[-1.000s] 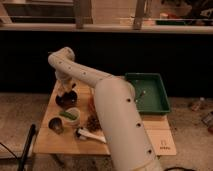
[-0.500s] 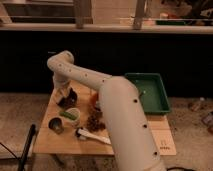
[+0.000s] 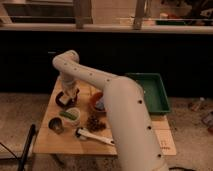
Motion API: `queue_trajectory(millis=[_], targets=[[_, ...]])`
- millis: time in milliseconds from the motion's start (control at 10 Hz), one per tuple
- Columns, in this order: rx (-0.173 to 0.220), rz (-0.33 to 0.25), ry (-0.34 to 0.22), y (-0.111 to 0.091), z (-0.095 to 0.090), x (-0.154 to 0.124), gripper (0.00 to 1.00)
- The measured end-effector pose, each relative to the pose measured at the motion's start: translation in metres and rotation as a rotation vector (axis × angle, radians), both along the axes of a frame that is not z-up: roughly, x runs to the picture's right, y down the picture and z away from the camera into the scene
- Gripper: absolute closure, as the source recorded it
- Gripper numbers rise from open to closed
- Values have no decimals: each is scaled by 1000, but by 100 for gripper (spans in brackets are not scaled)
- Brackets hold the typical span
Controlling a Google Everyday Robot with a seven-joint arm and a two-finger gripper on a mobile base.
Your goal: Wipe purple bowl with eraser
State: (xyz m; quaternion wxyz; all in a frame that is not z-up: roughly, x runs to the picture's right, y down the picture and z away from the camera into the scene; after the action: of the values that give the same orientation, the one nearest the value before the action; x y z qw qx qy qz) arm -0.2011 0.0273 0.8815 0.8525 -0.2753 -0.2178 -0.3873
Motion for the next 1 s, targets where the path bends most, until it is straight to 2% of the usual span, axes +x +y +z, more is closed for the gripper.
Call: queue_trajectory(millis=[200, 400, 800, 1000], targets=[[11, 18, 42, -11, 6, 11, 91], [40, 34, 72, -26, 14, 14, 91], [118, 85, 51, -46, 24, -3, 91], [124, 92, 17, -44, 27, -24, 91]])
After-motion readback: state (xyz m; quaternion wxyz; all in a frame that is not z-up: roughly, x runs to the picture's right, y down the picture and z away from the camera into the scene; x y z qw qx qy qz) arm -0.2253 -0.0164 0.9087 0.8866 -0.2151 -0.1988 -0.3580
